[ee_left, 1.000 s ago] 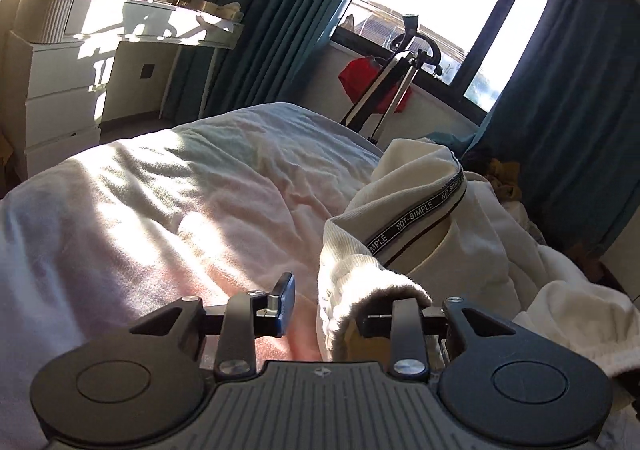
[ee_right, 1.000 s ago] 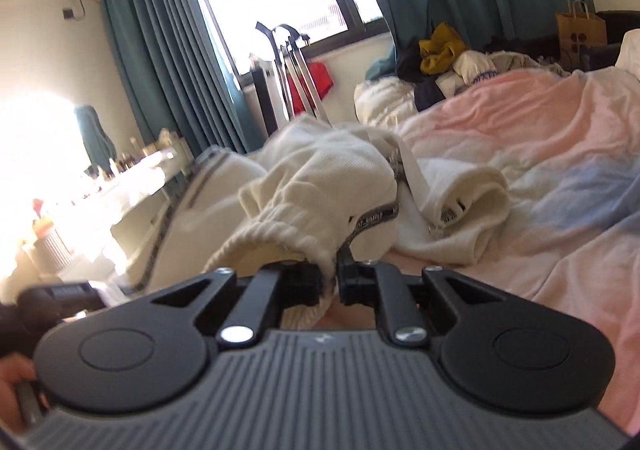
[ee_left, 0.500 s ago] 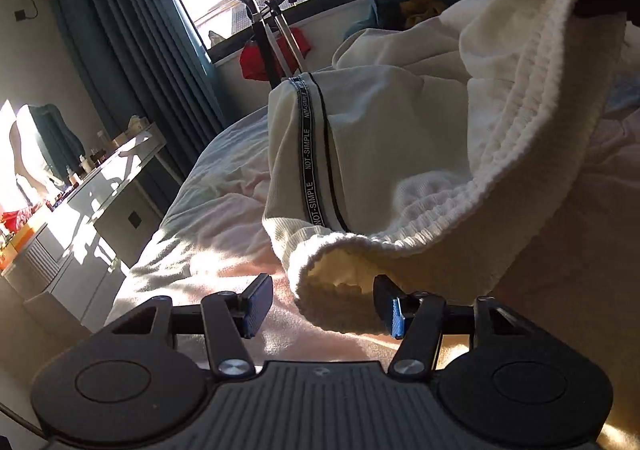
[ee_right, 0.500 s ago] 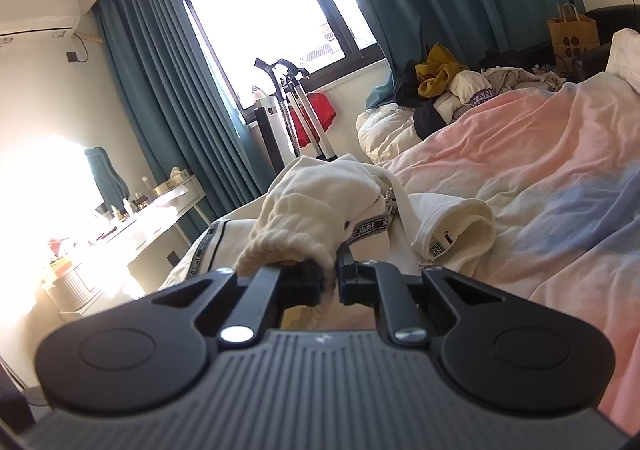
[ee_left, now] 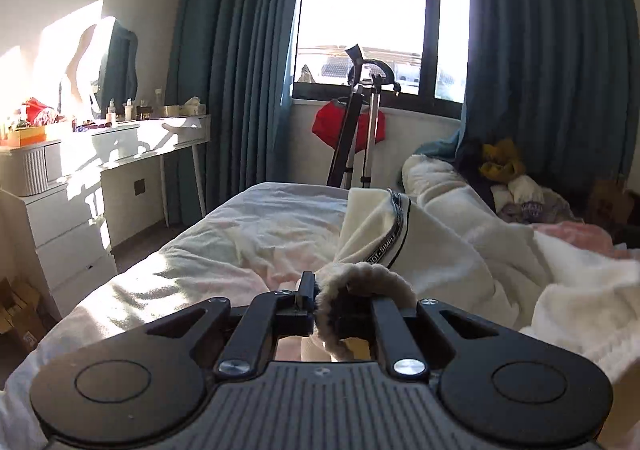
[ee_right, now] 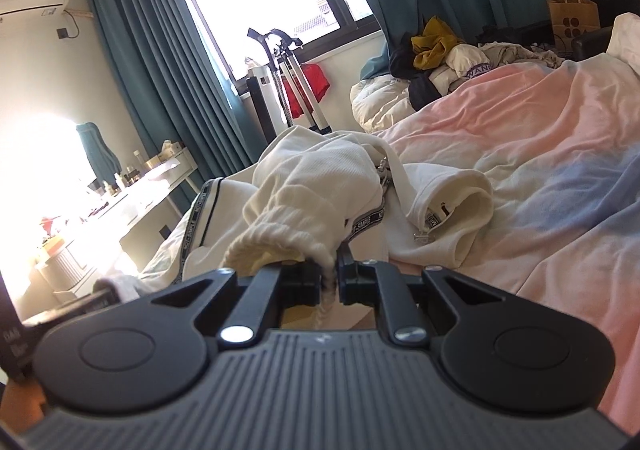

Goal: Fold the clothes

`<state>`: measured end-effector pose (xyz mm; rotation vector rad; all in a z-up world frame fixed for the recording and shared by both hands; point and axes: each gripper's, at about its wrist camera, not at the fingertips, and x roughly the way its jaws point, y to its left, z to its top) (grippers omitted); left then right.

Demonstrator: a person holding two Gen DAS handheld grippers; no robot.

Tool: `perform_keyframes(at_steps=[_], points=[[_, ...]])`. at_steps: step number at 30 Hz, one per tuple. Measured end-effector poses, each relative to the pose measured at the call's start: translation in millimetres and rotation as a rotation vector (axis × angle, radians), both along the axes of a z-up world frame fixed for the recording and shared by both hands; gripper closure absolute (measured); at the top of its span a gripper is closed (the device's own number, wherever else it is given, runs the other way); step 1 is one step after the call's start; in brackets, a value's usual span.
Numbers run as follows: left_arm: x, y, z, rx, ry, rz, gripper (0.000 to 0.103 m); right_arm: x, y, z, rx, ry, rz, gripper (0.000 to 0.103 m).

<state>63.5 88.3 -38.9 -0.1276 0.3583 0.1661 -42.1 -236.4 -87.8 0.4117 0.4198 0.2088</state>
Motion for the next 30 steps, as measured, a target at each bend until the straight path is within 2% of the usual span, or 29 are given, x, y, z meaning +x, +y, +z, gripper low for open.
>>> perform_keyframes(at_steps=[4, 8, 11, 13, 15, 17, 22, 25, 27, 28, 29, 30], points=[[13, 54, 45, -0.109, -0.073, 0.024, 0.095, -15, 21, 8, 0.003, 0.009, 0.031, 0.092], [32, 120, 89, -0.182, -0.117, 0.062, 0.095, -35, 69, 20, 0.047, -0.041, 0.106, 0.092], [56, 168, 110, -0.184, -0.122, 0.106, 0.095, -41, 123, 27, 0.084, -0.071, 0.178, 0.092], [75, 200, 117, -0.172, -0.116, 0.143, 0.095, -39, 160, 33, 0.067, -0.112, 0.234, 0.091], [99, 234, 109, -0.13, -0.094, 0.184, 0.095, -33, 198, 35, 0.052, -0.143, 0.29, 0.091], [121, 262, 88, -0.094, -0.04, 0.225, 0.095, -21, 232, 28, 0.048, -0.14, 0.343, 0.091], [159, 315, 8, -0.112, 0.106, 0.265, 0.094, 18, 290, -12, 0.005, -0.051, 0.429, 0.091], [160, 333, -21, -0.161, 0.115, 0.258, 0.094, 28, 296, -30, -0.009, -0.019, 0.454, 0.091], [146, 339, -27, -0.185, 0.088, 0.254, 0.091, 34, 300, -42, -0.019, 0.002, 0.471, 0.091], [140, 341, -27, -0.191, 0.075, 0.259, 0.087, 37, 301, -46, -0.022, 0.008, 0.477, 0.091], [132, 340, -24, -0.193, 0.067, 0.264, 0.077, 36, 300, -43, -0.024, 0.005, 0.481, 0.089], [125, 339, -21, -0.195, 0.059, 0.269, 0.074, 35, 300, -40, -0.031, 0.007, 0.488, 0.088]])
